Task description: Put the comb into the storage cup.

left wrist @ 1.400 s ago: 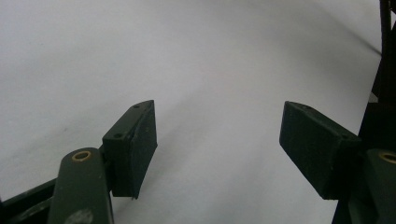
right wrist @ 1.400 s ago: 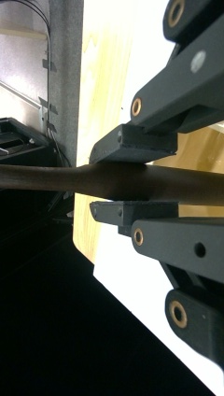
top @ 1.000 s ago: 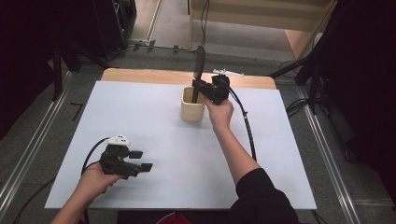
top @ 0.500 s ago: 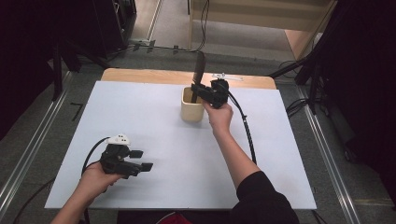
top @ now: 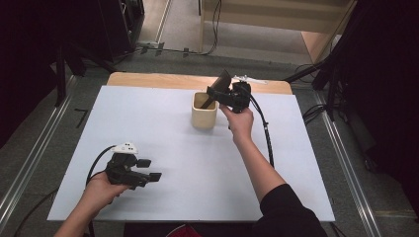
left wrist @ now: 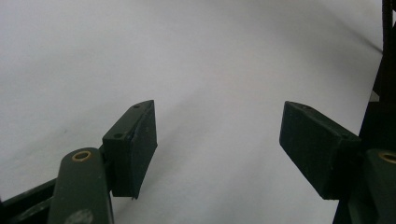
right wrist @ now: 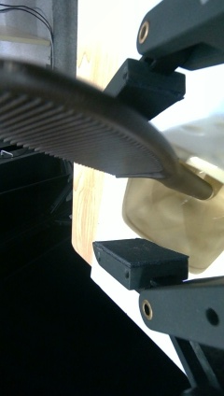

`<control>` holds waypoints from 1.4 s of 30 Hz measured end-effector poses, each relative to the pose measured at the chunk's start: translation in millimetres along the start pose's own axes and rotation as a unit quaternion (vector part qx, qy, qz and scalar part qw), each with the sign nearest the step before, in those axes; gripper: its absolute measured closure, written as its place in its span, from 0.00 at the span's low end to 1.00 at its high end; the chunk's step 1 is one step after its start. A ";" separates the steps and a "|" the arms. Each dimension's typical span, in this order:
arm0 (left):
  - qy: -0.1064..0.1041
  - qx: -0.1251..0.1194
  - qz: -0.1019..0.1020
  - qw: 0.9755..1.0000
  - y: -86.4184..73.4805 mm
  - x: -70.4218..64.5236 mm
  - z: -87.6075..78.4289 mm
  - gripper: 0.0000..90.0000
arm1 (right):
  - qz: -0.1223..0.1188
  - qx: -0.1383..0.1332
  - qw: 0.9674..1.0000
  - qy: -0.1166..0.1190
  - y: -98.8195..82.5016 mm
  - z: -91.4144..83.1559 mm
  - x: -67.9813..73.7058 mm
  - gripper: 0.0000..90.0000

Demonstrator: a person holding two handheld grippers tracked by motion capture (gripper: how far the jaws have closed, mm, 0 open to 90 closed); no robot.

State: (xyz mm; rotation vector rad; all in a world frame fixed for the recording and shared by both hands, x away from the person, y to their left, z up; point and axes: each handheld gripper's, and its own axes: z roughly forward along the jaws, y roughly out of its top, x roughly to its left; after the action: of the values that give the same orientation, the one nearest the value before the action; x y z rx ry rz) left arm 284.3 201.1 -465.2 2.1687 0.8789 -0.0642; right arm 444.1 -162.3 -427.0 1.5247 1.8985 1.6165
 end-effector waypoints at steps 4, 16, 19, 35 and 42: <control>-0.001 0.000 -0.001 1.000 0.1 0.1 0.3 0.32 | 0.007 0.002 1.000 0.002 -1.4 -5.2 -3.1 0.36; 0.000 0.000 -0.002 1.000 0.4 0.6 1.2 0.32 | 0.029 0.029 0.999 0.018 -2.5 -23.4 -11.5 0.35; 0.000 -0.002 -0.004 1.000 0.2 1.0 1.1 0.32 | 0.030 0.039 0.998 0.025 -4.7 -28.9 -12.5 0.35; 0.000 0.001 -0.003 1.000 1.7 2.0 2.5 0.32 | -0.009 0.093 0.993 0.066 -16.6 -52.4 -6.9 0.33; 0.000 0.000 -0.003 1.000 1.9 2.3 2.5 0.32 | -0.023 0.105 0.992 0.072 -21.5 -60.1 -3.0 0.34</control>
State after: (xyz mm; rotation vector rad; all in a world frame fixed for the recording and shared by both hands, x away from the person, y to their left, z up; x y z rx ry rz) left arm 287.7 199.8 -466.4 2.1668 0.8850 -0.0676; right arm 390.8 -197.5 -423.6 1.4621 2.2269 1.5877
